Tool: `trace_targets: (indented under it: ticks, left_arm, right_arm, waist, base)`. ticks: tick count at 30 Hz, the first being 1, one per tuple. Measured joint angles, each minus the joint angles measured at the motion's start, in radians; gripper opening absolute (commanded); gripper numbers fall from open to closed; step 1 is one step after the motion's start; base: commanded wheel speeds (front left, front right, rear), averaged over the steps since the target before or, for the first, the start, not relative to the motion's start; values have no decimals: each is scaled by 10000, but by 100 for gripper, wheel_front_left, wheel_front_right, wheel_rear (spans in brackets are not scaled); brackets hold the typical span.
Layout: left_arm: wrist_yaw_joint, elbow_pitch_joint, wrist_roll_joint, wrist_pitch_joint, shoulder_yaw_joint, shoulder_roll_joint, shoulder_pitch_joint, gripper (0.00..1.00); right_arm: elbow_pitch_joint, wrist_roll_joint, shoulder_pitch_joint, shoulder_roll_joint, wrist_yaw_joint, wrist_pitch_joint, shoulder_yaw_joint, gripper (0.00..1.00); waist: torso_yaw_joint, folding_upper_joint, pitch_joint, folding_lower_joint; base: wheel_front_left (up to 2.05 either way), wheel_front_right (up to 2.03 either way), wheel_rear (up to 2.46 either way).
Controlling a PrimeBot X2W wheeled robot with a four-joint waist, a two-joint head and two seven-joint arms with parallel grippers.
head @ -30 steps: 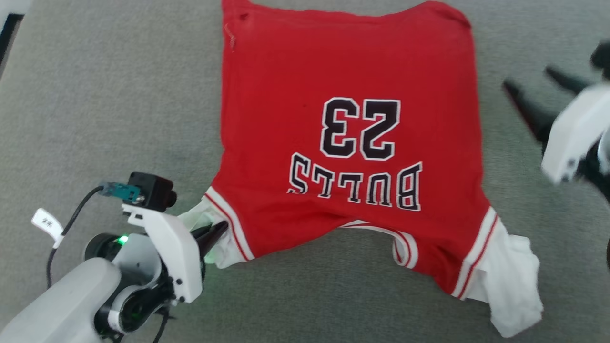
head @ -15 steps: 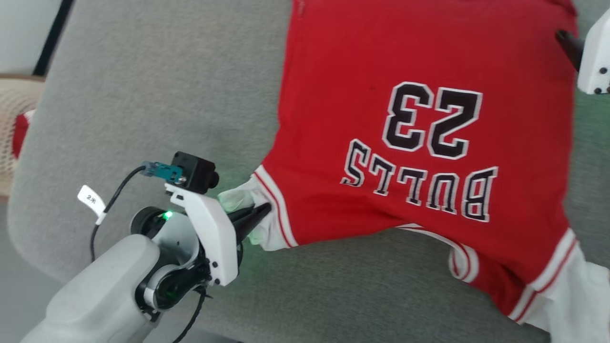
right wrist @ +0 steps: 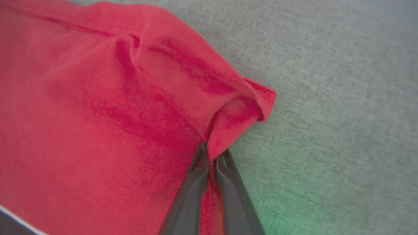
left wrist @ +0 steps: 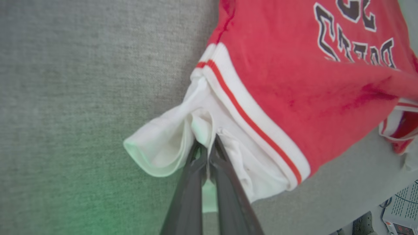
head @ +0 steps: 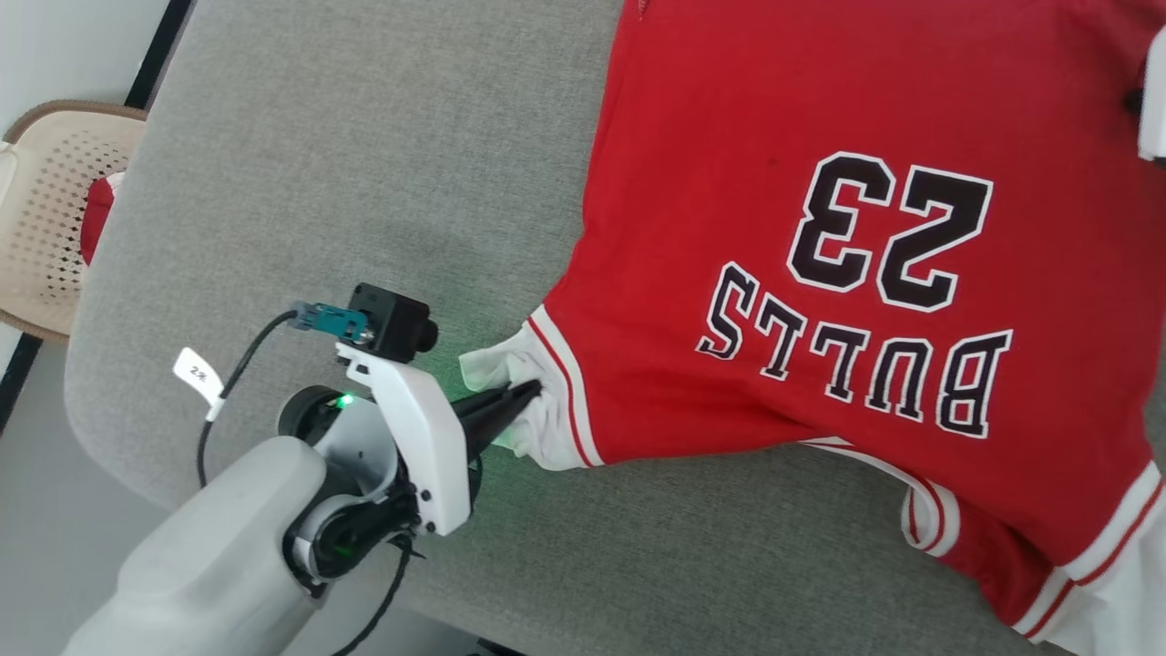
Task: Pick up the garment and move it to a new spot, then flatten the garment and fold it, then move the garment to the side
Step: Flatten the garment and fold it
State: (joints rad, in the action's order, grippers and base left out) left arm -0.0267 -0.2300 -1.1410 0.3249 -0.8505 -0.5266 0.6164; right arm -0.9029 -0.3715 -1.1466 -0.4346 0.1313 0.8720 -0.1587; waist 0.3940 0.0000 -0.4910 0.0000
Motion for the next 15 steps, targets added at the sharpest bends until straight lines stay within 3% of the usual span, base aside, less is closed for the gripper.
trace_targets:
  ticks: [6, 11, 15]
  left_arm:
    - [46, -136, -123, -104, 224, -376, -56, 0]
    - [255, 19, -199, -86, 351, -855, -264, 0]
    - [522, 255, -207, 8, 435, -1179, -318, 0]
  right_arm:
    - [1283, -1032, 602, -161, -4, 148, -1116, 0]
    - [3225, -2447, 1791, -892, -2, 704, -1942, 0]
    - [4899, -3404, 3099, -1534, -2, 1074, -1900, 0]
  waist:
    - [-525, 0, 196, 0]
    - [-1150, 0, 436, 0]
    - [-1651, 0, 655, 0]
  base:
    - [0, 0, 0]
    - [0, 0, 0]
    - [0, 0, 0]
